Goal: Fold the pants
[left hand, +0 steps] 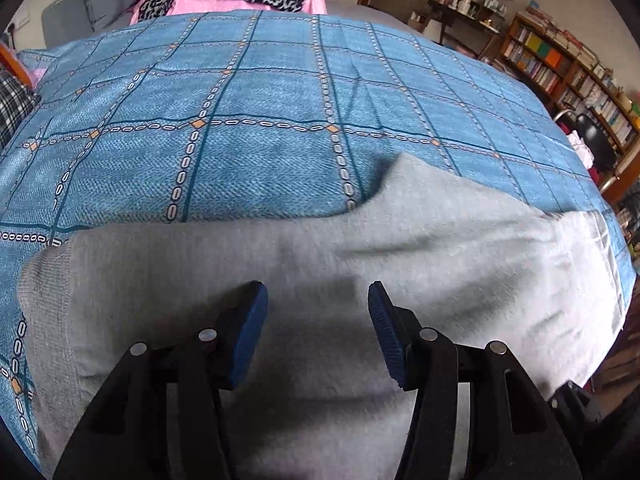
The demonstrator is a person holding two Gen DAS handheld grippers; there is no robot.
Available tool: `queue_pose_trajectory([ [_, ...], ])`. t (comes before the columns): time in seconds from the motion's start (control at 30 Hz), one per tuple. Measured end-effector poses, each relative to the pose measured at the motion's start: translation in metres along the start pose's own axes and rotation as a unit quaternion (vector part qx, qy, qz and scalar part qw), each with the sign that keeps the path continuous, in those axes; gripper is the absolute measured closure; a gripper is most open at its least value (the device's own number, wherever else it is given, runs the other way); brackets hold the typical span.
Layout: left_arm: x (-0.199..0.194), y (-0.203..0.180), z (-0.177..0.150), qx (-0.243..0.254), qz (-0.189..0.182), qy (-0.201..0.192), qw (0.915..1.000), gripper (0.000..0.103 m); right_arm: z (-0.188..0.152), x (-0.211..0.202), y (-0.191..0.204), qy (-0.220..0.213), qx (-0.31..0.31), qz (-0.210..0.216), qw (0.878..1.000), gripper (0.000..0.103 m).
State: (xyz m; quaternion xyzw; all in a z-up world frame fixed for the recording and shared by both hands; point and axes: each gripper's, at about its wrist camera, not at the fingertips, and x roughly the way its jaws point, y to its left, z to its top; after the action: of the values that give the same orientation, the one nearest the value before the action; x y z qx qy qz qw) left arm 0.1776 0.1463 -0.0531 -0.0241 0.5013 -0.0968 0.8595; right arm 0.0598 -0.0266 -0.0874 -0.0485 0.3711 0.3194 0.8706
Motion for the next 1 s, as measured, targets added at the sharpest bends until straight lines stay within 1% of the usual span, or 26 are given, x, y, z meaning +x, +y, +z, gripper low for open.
queue_pose_trajectory([
  [0.07, 0.007, 0.008, 0.007, -0.011, 0.020, -0.002, 0.9997, 0.056, -0.005, -0.002, 0.004, 0.002, -0.008, 0.000, 1.000, 0.035],
  [0.13, 0.012, 0.015, 0.009, -0.026, 0.023, -0.001, 0.9994, 0.058, -0.011, -0.005, 0.006, 0.001, -0.013, 0.002, 1.000, 0.035],
  [0.27, 0.006, 0.012, 0.005, -0.020, 0.033, -0.017, 0.9991, 0.058, -0.010, -0.011, 0.001, -0.006, -0.004, 0.016, 1.000, 0.036],
  [0.33, -0.003, 0.008, 0.000, -0.017, 0.033, -0.030, 0.9988, 0.055, -0.008, -0.017, -0.004, -0.018, 0.010, 0.019, 1.000, 0.036],
  [0.37, -0.008, 0.004, -0.003, -0.013, 0.033, -0.038, 0.9986, 0.052, -0.003, -0.019, -0.008, -0.026, 0.015, 0.011, 0.999, 0.036],
  [0.5, -0.027, -0.020, -0.015, 0.011, 0.022, -0.066, 0.9975, 0.050, 0.004, -0.033, -0.029, -0.054, 0.040, -0.035, 0.997, 0.036],
  [0.63, -0.038, -0.047, -0.027, 0.043, 0.003, -0.082, 0.9957, 0.048, 0.004, -0.039, -0.057, -0.053, 0.068, -0.092, 0.992, 0.036],
  [0.73, -0.037, -0.063, -0.038, 0.063, -0.009, -0.081, 0.9946, 0.047, -0.005, -0.041, -0.072, -0.041, 0.082, -0.127, 0.988, 0.036],
  [0.8, -0.033, -0.072, -0.046, 0.076, -0.013, -0.075, 0.9942, 0.047, -0.014, -0.042, -0.075, -0.034, 0.081, -0.132, 0.987, 0.036],
  [0.83, -0.031, -0.077, -0.050, 0.083, -0.007, -0.075, 0.9937, 0.046, -0.018, -0.043, -0.074, -0.033, 0.076, -0.133, 0.988, 0.036],
  [0.87, -0.028, -0.079, -0.053, 0.092, -0.001, -0.077, 0.9928, 0.042, -0.024, -0.043, -0.073, -0.032, 0.070, -0.135, 0.988, 0.036],
  [0.9, -0.025, -0.082, -0.056, 0.100, 0.002, -0.078, 0.9919, 0.041, -0.028, -0.045, -0.071, -0.033, 0.063, -0.137, 0.988, 0.036],
  [1.0, -0.017, -0.085, -0.063, 0.110, 0.013, -0.074, 0.9911, 0.039, -0.039, -0.051, -0.068, -0.036, 0.057, -0.135, 0.989, 0.036],
])
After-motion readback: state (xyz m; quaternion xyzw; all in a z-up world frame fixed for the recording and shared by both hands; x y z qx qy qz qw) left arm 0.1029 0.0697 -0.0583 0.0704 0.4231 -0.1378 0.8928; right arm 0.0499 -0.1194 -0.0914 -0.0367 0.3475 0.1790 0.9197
